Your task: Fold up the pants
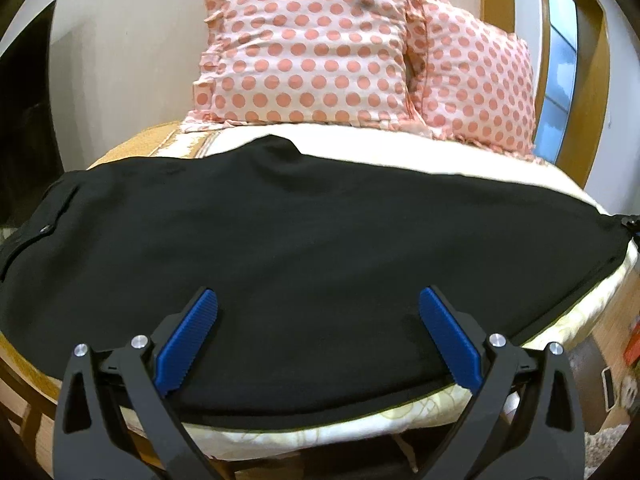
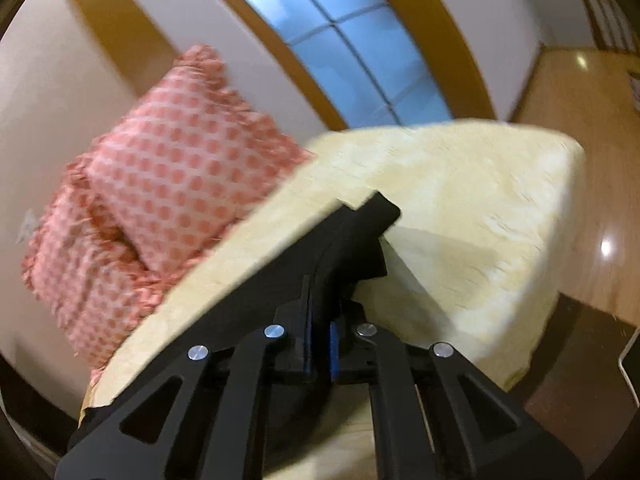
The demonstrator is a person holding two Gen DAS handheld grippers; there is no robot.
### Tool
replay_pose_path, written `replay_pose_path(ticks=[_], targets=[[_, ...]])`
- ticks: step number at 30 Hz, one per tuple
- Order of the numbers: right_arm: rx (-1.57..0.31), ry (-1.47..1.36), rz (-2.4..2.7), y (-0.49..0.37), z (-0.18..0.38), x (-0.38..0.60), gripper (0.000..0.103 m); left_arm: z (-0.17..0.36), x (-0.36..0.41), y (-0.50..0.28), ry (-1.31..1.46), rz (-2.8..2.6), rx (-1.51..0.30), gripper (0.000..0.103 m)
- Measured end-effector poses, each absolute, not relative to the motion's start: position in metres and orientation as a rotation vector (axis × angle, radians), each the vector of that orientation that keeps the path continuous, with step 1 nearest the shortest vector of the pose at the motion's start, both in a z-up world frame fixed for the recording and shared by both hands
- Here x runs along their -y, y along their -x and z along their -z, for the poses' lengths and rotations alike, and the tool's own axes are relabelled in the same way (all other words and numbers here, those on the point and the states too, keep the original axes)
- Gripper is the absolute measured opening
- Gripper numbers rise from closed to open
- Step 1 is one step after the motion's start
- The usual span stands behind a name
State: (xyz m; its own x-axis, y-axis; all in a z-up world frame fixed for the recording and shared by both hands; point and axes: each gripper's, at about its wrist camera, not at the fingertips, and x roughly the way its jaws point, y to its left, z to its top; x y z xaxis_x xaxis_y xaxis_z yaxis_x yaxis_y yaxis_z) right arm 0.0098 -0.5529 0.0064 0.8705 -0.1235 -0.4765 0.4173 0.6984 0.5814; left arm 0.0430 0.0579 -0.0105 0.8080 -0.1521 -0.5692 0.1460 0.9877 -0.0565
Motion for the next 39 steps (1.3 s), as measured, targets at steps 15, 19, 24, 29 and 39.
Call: replay_pose_path(ticks=[15,19,24,29,39], targets=[[-0.416,-0.467,-0.493,-0.122,-0.129,0.296,0.006,-0.009,-0.101,-0.023,0.095,0.06,-0.533,0.101],[-0.593,-0.391,-0.713,-0.138,-0.098,0.196,0.006,-0.013,-0.114,-0.014,0.108,0.033,-0.52,0.101],[-0.861,-0.34,-0.759,-0.144,-0.031,0.136,0.006,-0.018,-0.138,-0.002,0.115,-0.036,-0.497,0.101],[-0.785,-0.341,-0.731,-0.137,-0.046,0.138,0.006,-0.024,-0.163,0.003,0.144,-0.107,-0.466,0.101],[-0.752,-0.156,-0.818,-0.097,-0.055,0.101,0.006,-0.026,-0.195,0.01,0.206,-0.2,-0.459,0.101]])
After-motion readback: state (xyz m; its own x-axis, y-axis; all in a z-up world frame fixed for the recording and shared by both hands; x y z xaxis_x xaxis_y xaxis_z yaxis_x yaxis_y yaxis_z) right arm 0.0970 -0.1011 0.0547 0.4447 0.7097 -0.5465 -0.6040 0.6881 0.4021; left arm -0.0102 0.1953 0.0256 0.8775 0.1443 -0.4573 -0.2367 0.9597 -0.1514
